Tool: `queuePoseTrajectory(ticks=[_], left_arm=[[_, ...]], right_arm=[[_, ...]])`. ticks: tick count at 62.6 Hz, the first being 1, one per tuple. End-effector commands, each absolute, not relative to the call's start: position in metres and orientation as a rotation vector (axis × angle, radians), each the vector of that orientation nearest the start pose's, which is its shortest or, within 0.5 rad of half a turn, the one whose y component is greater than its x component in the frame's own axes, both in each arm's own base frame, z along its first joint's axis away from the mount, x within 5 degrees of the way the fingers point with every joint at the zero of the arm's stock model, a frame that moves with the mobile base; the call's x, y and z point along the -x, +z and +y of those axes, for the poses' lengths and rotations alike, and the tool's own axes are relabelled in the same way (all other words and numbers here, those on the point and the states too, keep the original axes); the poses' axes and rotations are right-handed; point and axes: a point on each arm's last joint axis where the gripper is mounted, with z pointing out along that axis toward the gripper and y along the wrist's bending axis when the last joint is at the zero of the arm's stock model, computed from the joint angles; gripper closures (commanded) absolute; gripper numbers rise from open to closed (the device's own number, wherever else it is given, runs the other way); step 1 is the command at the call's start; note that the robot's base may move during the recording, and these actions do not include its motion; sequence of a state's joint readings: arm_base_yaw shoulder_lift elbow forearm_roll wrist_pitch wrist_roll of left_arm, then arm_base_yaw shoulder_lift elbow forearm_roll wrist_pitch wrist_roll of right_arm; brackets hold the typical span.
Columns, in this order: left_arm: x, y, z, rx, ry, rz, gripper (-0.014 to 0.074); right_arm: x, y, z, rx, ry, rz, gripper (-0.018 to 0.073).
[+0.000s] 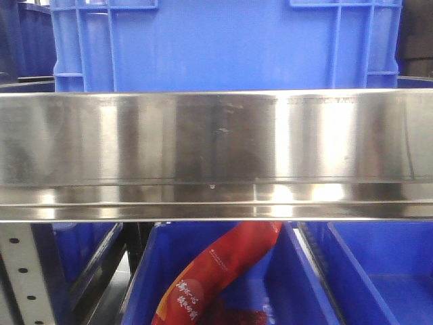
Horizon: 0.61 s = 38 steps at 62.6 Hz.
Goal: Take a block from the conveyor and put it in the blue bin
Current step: 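Move green block over a blue bin and open left gripper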
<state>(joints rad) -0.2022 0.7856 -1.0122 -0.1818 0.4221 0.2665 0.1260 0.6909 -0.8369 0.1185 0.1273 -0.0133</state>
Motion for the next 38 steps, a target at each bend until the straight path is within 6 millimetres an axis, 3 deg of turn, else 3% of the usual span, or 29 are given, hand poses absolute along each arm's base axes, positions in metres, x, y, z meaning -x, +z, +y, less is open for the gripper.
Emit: queuePoseTrajectory(ticks=[1,10,20,30,38], left_arm=[[-0.165,0.451,-0.057,-0.381,-0.213,1.631,0.0708],[-0.196,0.457,-0.097,-0.49,-0.314,1.618,0.0708],[-0.234,0.449,-0.148,-0.564,-0.398,1.615,0.0708],[-0.264,0.434,-0.169,-0.376,-0.585,1.638,0.0708],[-0.277,0.419,-0.177,-0.356,-0.599,1.683,0.0708]], right_arm=[[-0.149,0.438,0.028,0.071,0.233,1.435,0.0721],[-0.179,0.445,0.056,0.156,0.323,1.468,0.0721],[-0.213,0.442,0.097,0.249,0.422,1.476,0.0721],[-0.24,0.421,0.128,0.306,0.458,1.54,0.0721],[-0.254,0.403,0.139,0.331,0.454,1.614,0.0721]])
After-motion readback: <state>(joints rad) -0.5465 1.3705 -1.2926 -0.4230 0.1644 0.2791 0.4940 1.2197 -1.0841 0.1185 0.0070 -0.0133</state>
